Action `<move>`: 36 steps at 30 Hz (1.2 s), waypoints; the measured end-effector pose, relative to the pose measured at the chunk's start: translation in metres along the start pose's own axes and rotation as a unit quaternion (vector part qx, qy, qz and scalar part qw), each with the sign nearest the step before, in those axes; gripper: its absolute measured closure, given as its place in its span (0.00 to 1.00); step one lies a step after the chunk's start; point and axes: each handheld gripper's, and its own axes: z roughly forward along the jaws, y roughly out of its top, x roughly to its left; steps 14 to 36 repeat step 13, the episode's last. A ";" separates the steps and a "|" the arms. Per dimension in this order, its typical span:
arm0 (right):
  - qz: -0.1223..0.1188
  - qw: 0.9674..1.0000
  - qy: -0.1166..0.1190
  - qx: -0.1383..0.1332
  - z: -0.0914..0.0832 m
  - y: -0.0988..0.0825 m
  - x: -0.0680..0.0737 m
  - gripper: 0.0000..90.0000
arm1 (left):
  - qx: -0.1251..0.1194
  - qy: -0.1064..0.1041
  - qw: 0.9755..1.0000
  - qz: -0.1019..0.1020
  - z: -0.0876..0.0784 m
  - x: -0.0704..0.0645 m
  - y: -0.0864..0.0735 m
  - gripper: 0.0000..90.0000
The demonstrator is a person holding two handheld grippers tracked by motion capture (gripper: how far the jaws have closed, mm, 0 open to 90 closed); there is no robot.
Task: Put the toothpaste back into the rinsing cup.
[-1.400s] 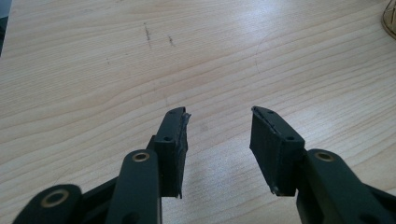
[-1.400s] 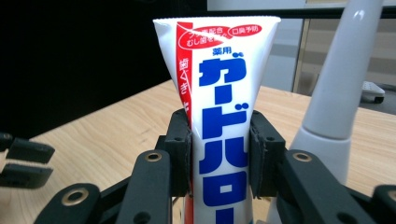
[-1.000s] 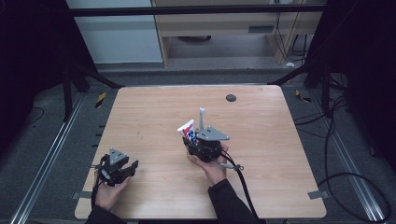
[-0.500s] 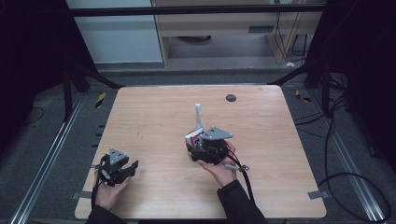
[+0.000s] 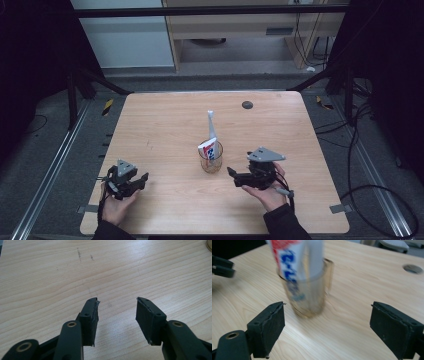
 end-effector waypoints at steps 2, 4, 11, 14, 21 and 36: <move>0.014 1.000 -0.009 0.009 -0.006 -0.010 -0.011 0.14 | 0.000 -0.001 1.000 -0.001 0.000 0.000 0.000 0.57; 0.024 0.999 -0.019 0.012 -0.011 -0.018 -0.023 0.14 | -0.001 -0.002 1.000 -0.001 -0.001 0.000 0.000 0.56; 0.056 0.996 -0.068 0.022 -0.029 -0.045 -0.056 0.13 | -0.002 -0.001 1.000 -0.005 -0.001 0.003 -0.001 0.51; 0.067 0.994 -0.081 0.019 -0.035 -0.050 -0.065 0.13 | -0.003 0.001 1.000 -0.006 -0.001 0.004 -0.002 0.50; 0.067 0.994 -0.081 0.019 -0.035 -0.050 -0.065 0.13 | -0.003 0.001 1.000 -0.006 -0.001 0.004 -0.002 0.50; 0.067 0.994 -0.081 0.019 -0.035 -0.050 -0.065 0.13 | -0.003 0.001 1.000 -0.006 -0.001 0.004 -0.002 0.50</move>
